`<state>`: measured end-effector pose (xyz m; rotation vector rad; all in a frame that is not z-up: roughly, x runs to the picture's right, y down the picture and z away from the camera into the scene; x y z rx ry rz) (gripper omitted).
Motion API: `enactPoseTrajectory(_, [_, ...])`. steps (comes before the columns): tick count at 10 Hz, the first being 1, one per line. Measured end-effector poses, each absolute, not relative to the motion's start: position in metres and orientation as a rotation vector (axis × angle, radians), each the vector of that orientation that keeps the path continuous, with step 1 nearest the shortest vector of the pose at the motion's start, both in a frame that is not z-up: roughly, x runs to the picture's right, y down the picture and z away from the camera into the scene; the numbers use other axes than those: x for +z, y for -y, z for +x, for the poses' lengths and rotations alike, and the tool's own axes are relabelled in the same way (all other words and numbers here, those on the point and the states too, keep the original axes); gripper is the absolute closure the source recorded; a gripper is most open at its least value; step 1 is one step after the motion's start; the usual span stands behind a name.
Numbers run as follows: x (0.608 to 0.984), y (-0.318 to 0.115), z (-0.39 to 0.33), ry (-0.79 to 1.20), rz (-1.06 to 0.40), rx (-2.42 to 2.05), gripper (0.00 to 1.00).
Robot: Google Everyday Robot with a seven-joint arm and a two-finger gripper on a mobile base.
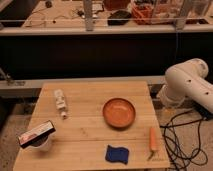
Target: Place the bottle in the ceramic bowl
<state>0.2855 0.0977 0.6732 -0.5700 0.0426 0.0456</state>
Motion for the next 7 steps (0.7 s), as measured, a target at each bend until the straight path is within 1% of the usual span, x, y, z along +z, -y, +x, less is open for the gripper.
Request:
enactPoseTrajectory(3, [0.673,-0.097,0.284,-0.042,-0.569,0.042,0.20])
enactPoseTrajectory(7, [0.671,-0.073,0.225,-0.038,-0.550,-0.039,0.20])
